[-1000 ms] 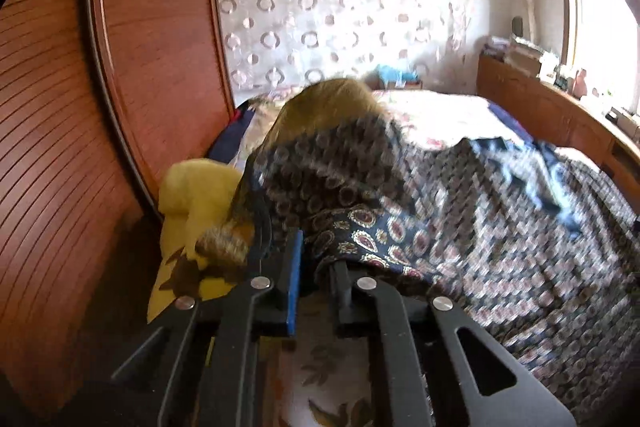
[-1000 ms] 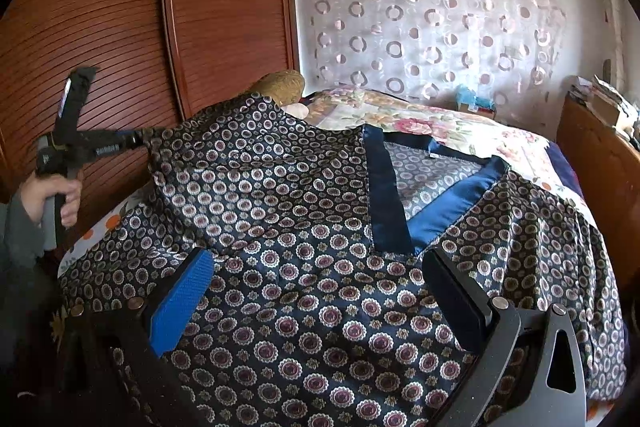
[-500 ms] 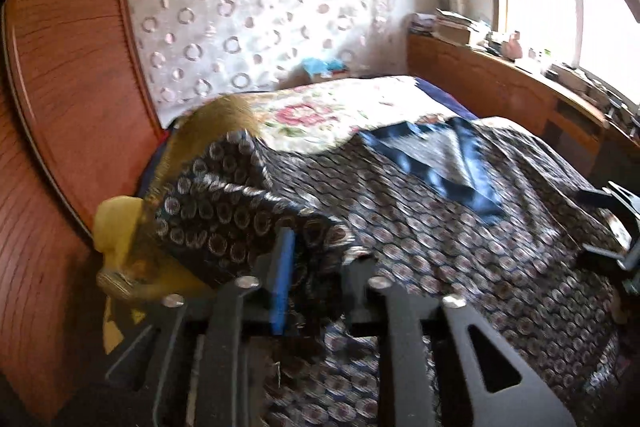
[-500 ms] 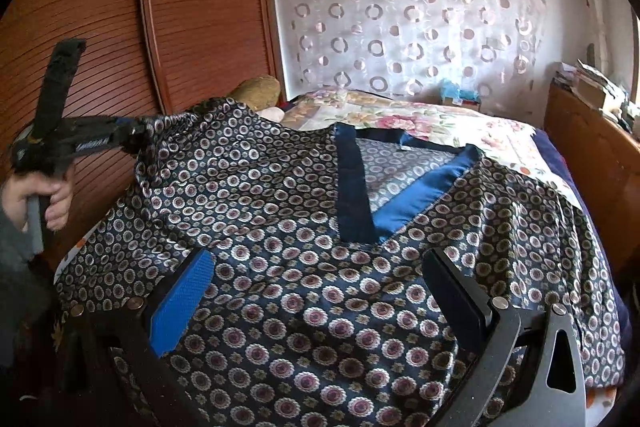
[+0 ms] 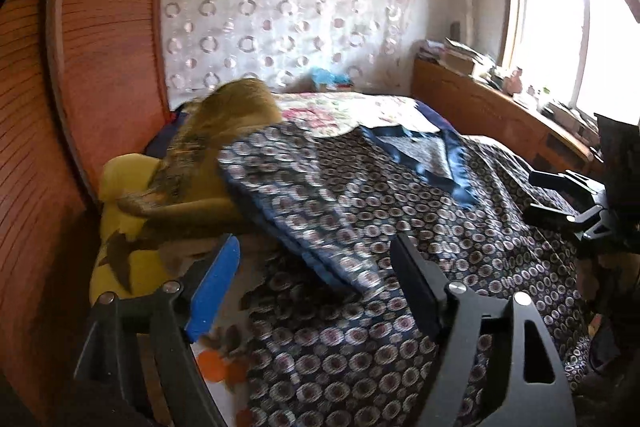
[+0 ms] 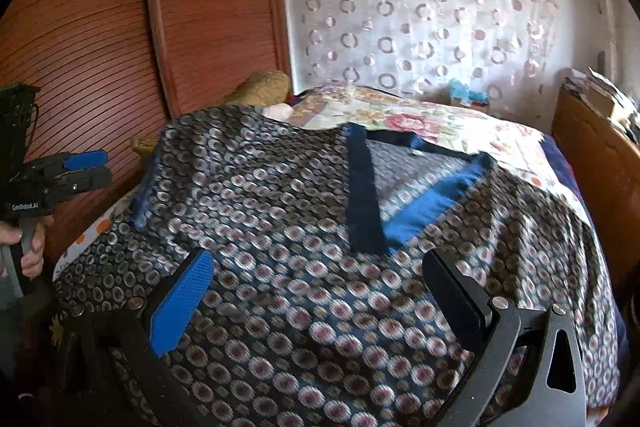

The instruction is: Fold small clothes

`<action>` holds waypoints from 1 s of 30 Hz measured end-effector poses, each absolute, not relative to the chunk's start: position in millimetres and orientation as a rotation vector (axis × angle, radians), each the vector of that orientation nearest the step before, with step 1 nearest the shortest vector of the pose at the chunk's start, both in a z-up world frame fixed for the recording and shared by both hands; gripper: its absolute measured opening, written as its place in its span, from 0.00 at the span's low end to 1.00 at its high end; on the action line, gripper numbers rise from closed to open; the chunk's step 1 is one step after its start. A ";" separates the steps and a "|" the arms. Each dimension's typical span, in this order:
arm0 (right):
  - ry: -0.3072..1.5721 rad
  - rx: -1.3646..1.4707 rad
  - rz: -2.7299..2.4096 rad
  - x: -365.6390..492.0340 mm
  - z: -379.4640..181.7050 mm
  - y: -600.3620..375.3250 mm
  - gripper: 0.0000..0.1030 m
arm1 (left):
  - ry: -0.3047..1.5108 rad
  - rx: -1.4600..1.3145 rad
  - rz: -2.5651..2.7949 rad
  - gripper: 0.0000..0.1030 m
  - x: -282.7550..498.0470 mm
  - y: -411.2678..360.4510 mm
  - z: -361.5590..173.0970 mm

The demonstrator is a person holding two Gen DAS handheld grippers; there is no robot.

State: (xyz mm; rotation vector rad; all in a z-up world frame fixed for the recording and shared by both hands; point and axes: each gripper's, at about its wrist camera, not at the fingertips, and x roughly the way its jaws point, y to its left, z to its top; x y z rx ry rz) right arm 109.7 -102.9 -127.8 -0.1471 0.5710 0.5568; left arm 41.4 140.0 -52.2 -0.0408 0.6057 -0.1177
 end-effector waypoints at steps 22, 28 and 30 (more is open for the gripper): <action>0.744 -0.329 0.909 198.2 -158.0 105.7 0.75 | 0.569 -0.089 0.012 0.76 3.7 188.2 -58.2; 0.741 -0.406 0.861 200.8 -170.0 127.5 0.33 | 0.576 -0.095 0.015 0.76 3.2 191.5 -62.5; 0.738 -0.376 0.873 205.2 -169.0 124.5 0.27 | 0.576 -0.095 0.013 0.76 4.7 190.0 -63.5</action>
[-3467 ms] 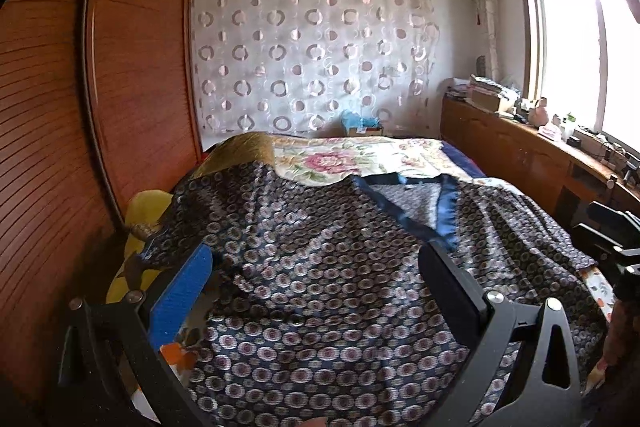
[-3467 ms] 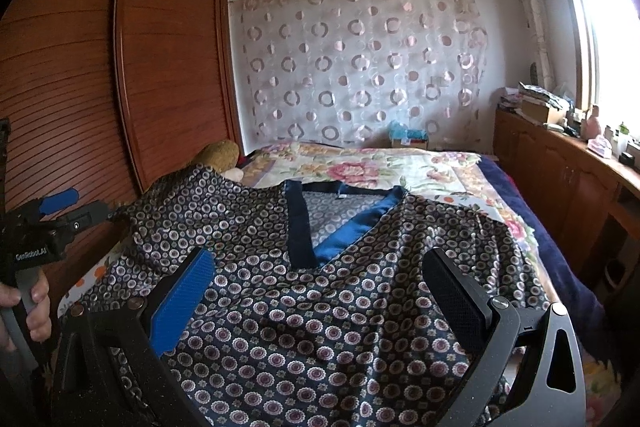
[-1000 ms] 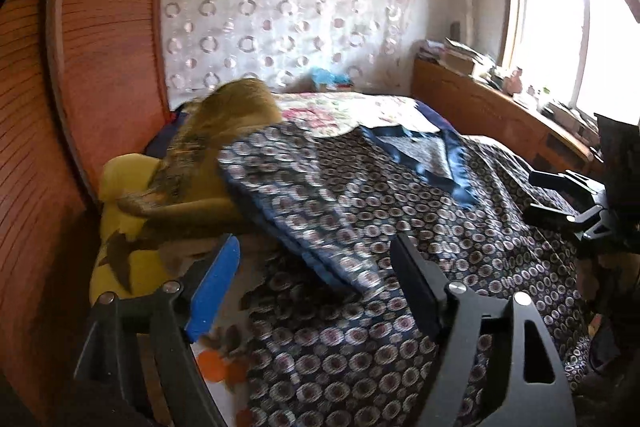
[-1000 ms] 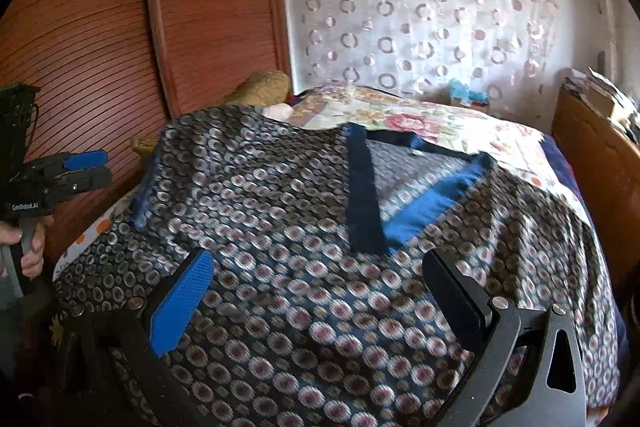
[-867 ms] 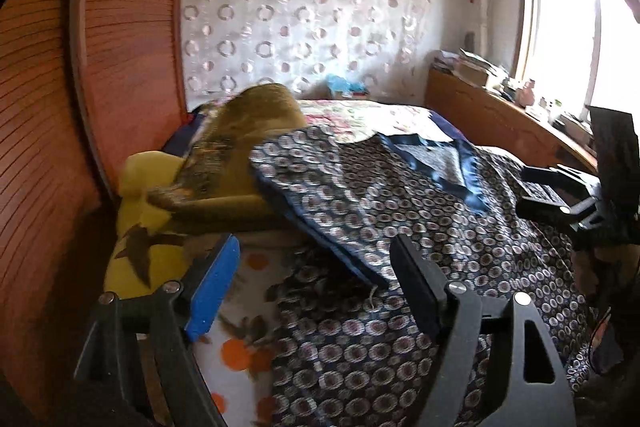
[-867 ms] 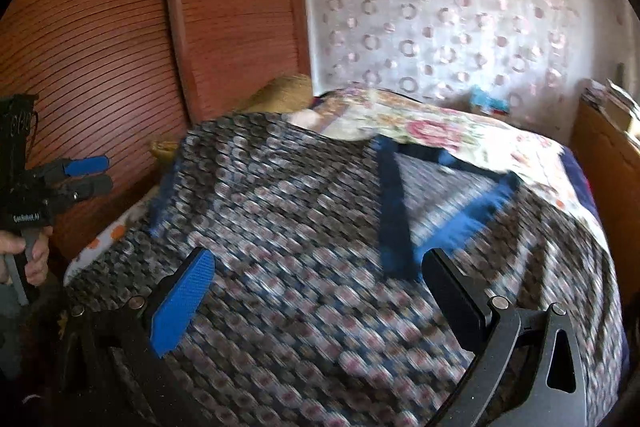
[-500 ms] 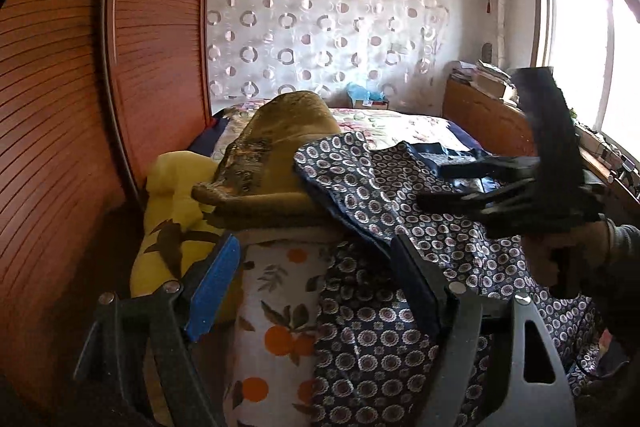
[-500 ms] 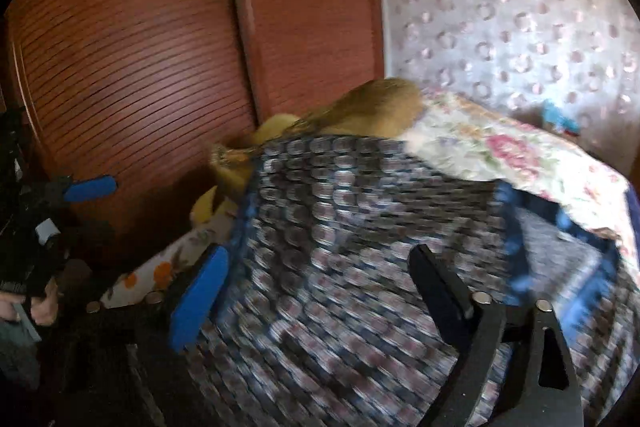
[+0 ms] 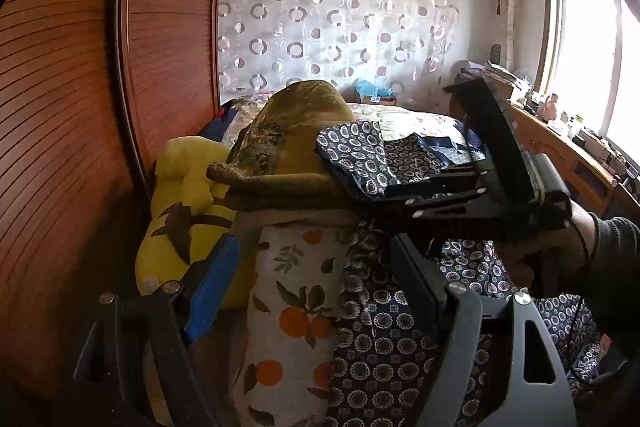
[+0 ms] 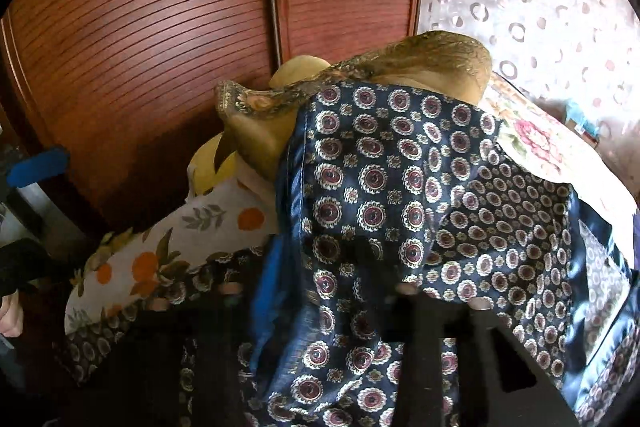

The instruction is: Fold small clothes

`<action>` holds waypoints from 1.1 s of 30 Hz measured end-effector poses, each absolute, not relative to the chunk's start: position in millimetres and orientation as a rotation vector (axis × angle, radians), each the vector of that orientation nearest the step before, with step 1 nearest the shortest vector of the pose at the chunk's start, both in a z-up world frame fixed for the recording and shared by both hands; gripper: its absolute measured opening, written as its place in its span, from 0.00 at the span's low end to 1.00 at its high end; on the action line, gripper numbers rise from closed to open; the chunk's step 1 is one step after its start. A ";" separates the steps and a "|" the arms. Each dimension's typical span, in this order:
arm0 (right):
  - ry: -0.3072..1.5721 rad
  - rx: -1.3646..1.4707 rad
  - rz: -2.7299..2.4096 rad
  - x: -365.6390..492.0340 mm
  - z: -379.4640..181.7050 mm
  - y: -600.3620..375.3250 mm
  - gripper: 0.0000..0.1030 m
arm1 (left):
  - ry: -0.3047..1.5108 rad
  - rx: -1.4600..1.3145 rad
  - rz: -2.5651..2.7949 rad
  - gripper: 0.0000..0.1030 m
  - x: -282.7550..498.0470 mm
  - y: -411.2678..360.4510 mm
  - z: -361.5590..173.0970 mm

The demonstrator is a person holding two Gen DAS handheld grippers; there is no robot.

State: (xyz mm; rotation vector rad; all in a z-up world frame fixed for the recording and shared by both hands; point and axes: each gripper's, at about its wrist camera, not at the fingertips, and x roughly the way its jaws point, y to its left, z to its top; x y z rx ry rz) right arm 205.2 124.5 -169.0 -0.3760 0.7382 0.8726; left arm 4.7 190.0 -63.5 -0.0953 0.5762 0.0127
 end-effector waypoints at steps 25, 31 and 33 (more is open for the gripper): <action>0.713 -0.084 0.637 193.2 -154.2 -28.1 0.18 | 0.610 -0.069 -0.074 0.76 35.2 146.2 -73.6; 0.700 -0.102 0.626 191.9 -150.7 -42.4 0.41 | 0.628 -0.040 -0.093 0.76 60.7 139.2 -75.4; 0.695 -0.123 0.614 188.6 -151.5 -48.8 0.47 | 0.636 -0.025 -0.109 0.76 71.4 137.2 -75.9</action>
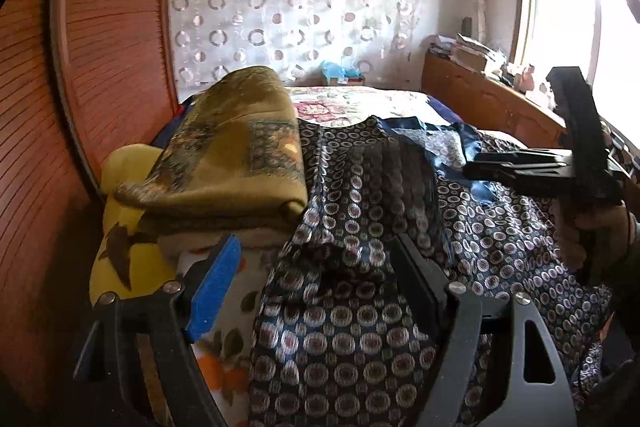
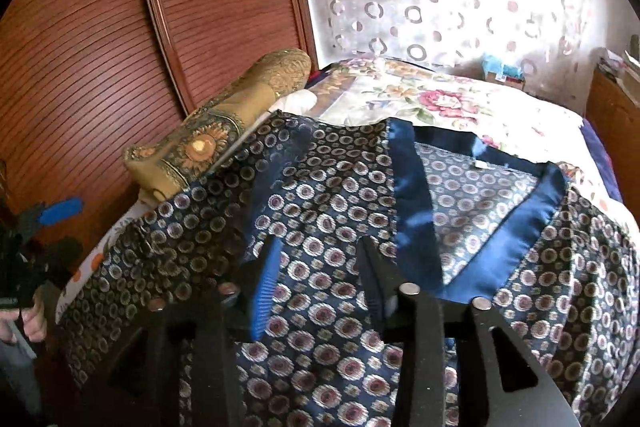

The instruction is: Fold small clothes

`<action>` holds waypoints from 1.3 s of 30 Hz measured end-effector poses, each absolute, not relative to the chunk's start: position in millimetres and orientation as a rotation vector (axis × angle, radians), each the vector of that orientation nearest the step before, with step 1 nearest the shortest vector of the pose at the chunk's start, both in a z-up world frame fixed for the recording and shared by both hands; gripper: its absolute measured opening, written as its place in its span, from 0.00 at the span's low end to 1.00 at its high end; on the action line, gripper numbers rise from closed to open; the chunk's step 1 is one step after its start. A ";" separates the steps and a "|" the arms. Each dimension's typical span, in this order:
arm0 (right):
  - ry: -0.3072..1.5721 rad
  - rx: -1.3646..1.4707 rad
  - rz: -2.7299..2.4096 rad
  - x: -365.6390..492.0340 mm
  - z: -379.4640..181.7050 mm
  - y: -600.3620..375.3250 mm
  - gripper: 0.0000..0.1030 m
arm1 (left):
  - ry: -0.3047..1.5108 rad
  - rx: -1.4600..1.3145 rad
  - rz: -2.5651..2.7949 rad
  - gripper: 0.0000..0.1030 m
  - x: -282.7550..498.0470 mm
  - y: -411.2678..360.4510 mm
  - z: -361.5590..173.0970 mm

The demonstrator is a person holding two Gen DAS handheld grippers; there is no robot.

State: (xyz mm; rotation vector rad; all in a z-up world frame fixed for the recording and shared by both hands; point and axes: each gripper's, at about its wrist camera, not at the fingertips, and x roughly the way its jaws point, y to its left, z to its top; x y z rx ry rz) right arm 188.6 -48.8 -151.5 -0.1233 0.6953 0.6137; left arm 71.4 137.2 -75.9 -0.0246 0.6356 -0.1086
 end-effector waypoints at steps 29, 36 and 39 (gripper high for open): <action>0.826 -0.233 0.444 190.1 -189.9 -138.0 0.68 | 0.880 0.197 -0.086 0.29 240.7 98.3 -102.8; 0.828 -0.230 0.441 191.8 -191.3 -138.2 0.71 | 0.908 0.308 -0.030 0.14 251.2 89.9 -110.9; 0.827 -0.230 0.442 191.2 -191.1 -138.3 0.71 | 0.902 0.355 -0.012 0.03 250.2 87.7 -111.2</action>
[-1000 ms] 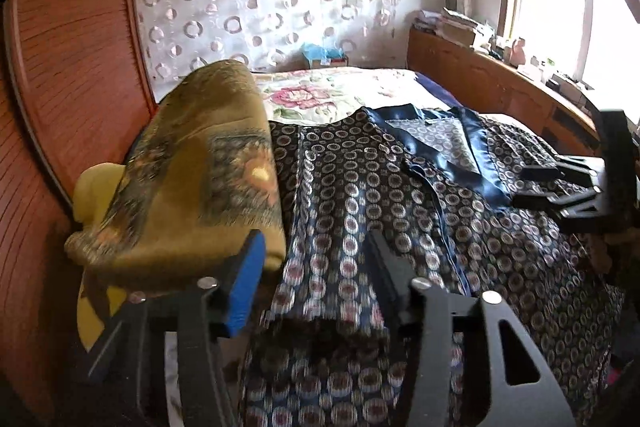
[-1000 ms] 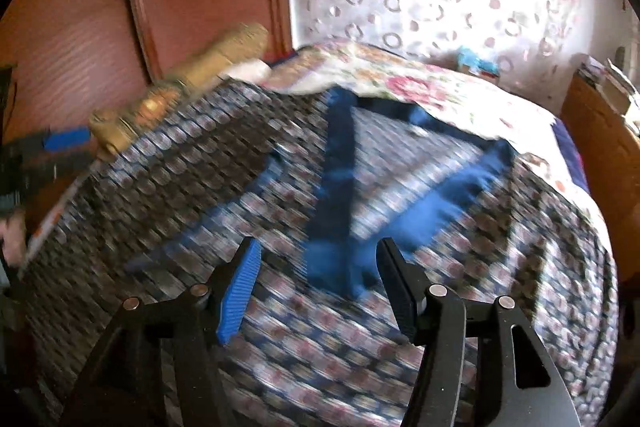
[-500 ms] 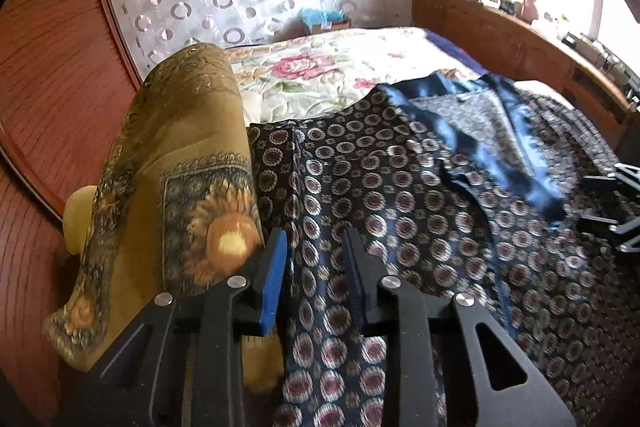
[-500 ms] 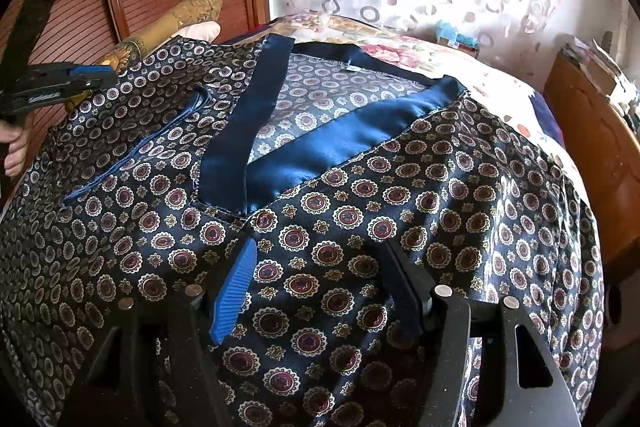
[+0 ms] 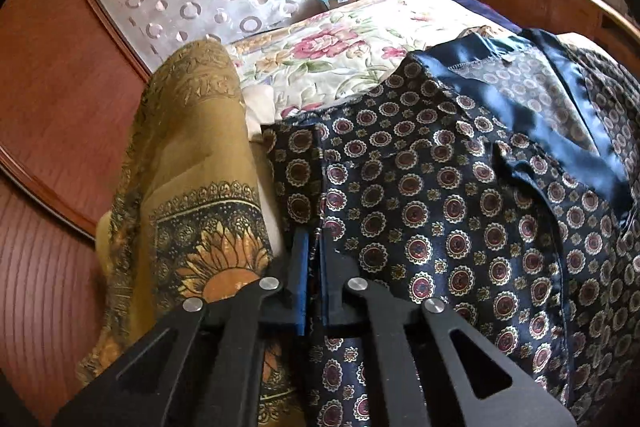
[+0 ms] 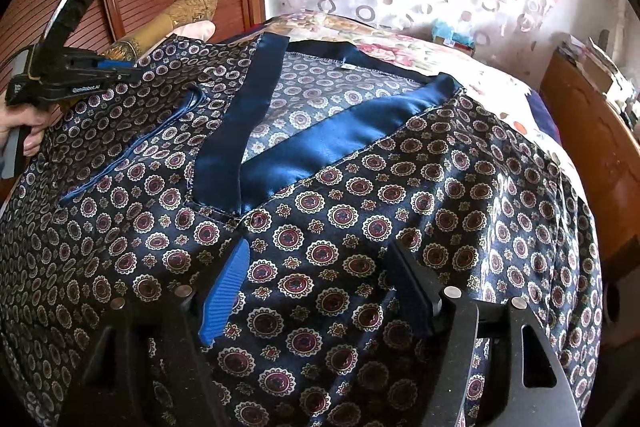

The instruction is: Fold small clothes

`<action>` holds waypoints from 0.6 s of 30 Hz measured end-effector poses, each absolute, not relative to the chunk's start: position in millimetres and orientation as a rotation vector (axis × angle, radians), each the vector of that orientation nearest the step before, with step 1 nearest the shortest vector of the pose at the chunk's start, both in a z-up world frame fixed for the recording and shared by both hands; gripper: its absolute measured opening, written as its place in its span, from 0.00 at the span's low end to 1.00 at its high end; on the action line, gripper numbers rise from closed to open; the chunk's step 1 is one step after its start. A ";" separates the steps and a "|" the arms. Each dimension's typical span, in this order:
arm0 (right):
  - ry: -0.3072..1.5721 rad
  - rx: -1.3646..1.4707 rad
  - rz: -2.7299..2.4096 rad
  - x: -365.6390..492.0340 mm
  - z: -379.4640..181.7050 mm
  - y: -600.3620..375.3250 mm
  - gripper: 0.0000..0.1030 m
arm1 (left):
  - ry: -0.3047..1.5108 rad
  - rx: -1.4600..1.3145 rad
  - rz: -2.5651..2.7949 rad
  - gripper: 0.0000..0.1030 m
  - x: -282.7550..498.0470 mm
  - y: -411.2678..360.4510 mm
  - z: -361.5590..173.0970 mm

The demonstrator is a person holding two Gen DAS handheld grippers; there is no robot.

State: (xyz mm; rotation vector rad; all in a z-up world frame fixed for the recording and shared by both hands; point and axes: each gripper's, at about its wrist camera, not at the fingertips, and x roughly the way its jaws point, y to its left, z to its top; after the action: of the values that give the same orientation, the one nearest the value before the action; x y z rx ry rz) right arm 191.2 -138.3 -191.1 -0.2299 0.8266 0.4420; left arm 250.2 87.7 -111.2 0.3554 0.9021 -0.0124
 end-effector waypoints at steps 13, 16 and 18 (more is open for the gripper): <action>0.825 -0.230 0.440 191.8 -192.0 -138.7 0.73 | 0.752 0.162 -0.016 0.02 233.4 138.6 -59.5; 0.825 -0.230 0.440 191.9 -192.0 -138.7 0.73 | 0.755 0.130 -0.029 0.02 233.0 144.3 -62.8; 0.825 -0.228 0.441 191.9 -192.0 -138.8 0.74 | 0.758 0.123 -0.018 0.03 231.7 144.4 -63.7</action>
State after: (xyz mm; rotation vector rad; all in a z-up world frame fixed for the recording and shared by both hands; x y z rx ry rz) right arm 191.9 -138.8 -192.0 -0.2282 0.8252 0.4407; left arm 231.7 144.4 -63.7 0.1227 0.7583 -0.0183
